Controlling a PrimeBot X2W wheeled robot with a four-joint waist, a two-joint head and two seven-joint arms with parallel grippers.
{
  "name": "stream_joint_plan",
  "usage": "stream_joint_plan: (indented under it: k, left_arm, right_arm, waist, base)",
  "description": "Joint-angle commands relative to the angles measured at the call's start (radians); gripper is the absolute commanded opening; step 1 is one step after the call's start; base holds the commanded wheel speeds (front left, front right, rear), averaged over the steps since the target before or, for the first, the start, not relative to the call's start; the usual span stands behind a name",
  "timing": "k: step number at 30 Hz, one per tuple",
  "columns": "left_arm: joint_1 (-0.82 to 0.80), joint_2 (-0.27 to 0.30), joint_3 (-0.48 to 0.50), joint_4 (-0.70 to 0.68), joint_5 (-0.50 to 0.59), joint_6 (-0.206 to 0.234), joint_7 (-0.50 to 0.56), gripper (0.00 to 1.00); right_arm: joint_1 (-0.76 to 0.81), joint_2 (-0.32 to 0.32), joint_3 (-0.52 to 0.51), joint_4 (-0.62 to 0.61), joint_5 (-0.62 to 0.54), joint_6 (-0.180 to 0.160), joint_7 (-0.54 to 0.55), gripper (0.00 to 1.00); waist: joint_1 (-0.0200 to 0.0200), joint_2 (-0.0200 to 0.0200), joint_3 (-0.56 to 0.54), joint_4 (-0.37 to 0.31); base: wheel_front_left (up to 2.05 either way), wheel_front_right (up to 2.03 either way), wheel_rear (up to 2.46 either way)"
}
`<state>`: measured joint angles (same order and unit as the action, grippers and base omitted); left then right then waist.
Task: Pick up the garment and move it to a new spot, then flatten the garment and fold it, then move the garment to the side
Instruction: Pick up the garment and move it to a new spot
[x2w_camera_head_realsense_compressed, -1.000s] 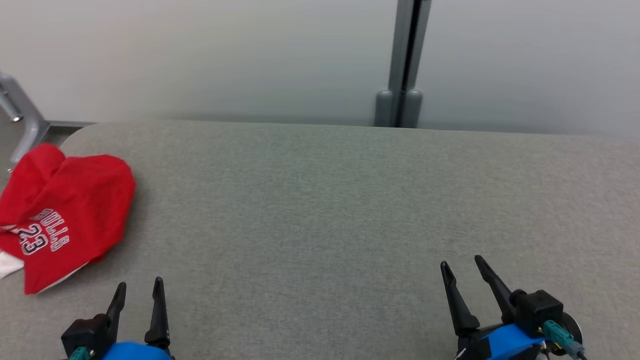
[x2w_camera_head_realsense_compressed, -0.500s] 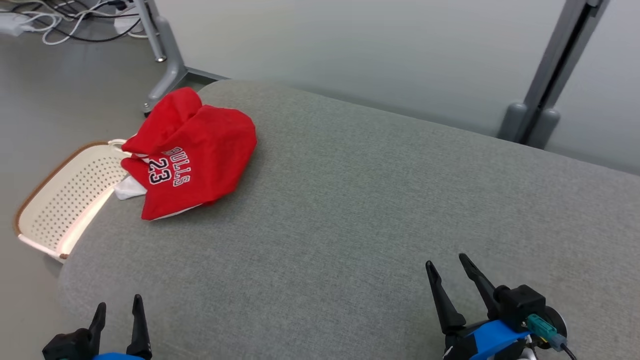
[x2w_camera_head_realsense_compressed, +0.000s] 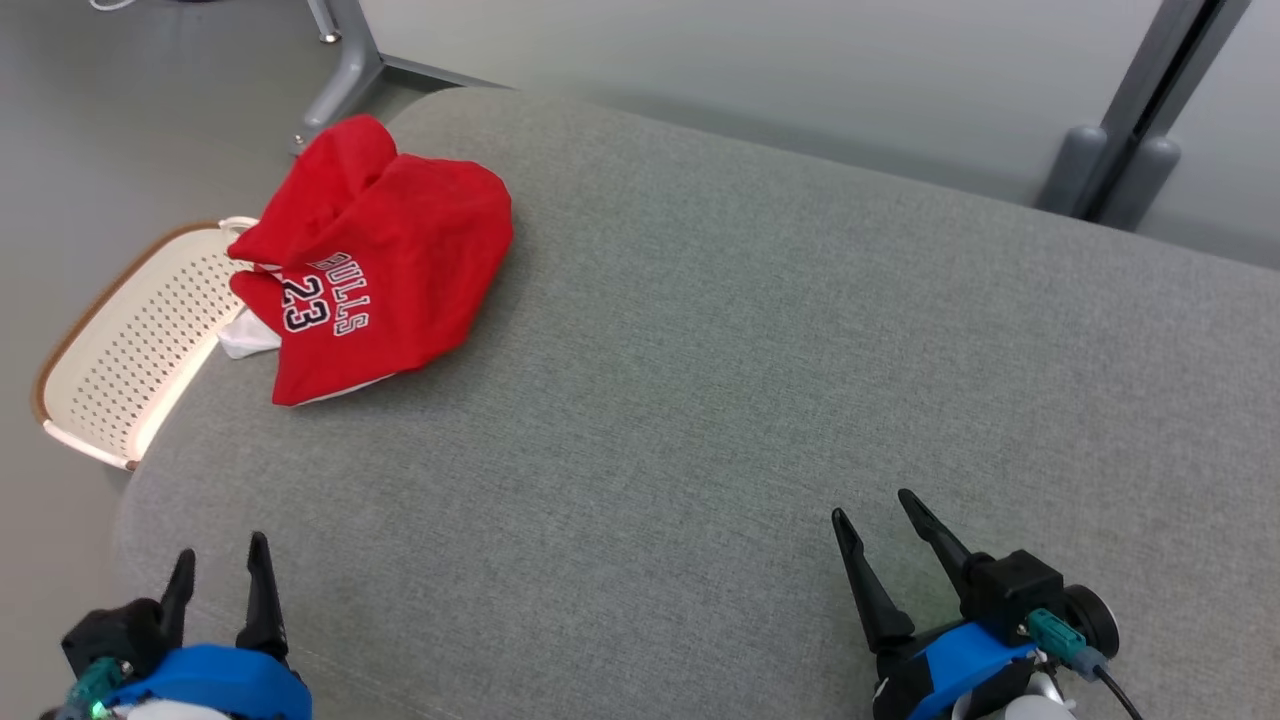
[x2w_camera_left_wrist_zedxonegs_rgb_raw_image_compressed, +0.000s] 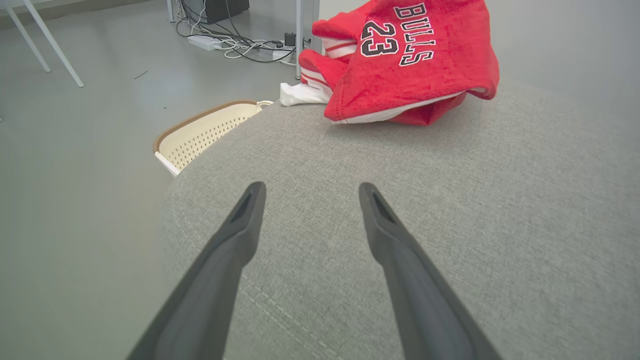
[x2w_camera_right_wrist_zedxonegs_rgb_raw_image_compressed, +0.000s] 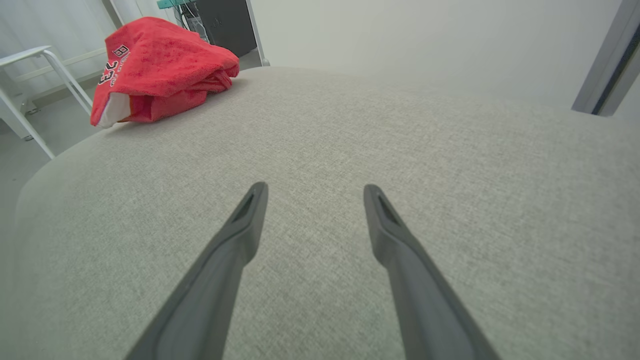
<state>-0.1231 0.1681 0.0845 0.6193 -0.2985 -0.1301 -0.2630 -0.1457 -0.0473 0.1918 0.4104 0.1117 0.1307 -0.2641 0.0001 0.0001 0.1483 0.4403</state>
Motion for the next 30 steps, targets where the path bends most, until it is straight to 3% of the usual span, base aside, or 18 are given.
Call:
stream_joint_plan:
  k: [1,18,30]
  left_arm:
    - [-0.054,0.015,0.004,0.015,-0.011,-0.001,-0.003,1.00]
    - [-0.368,0.160,-0.131,0.184,-0.015,-0.001,-0.002,1.00]
    - [-0.430,0.153,-0.088,0.179,-0.017,-0.001,-0.002,1.00]
  right_arm:
    - [-0.024,-0.006,-0.004,0.007,-0.019,0.000,-0.001,1.00]
    - [-0.144,-0.014,-0.016,0.026,-0.104,0.000,0.004,1.00]
    - [-0.174,-0.025,-0.036,0.029,-0.105,-0.001,0.008,1.00]
  waist:
    - [-0.0001,-0.0001,0.030,-0.010]
    - [-0.0001,-0.0001,0.275,-0.133]
    - [-0.0001,-0.0001,0.338,-0.170]
  base:
    - [0.00,0.00,0.00]
    - [0.00,0.00,0.00]
    - [0.00,0.00,0.00]
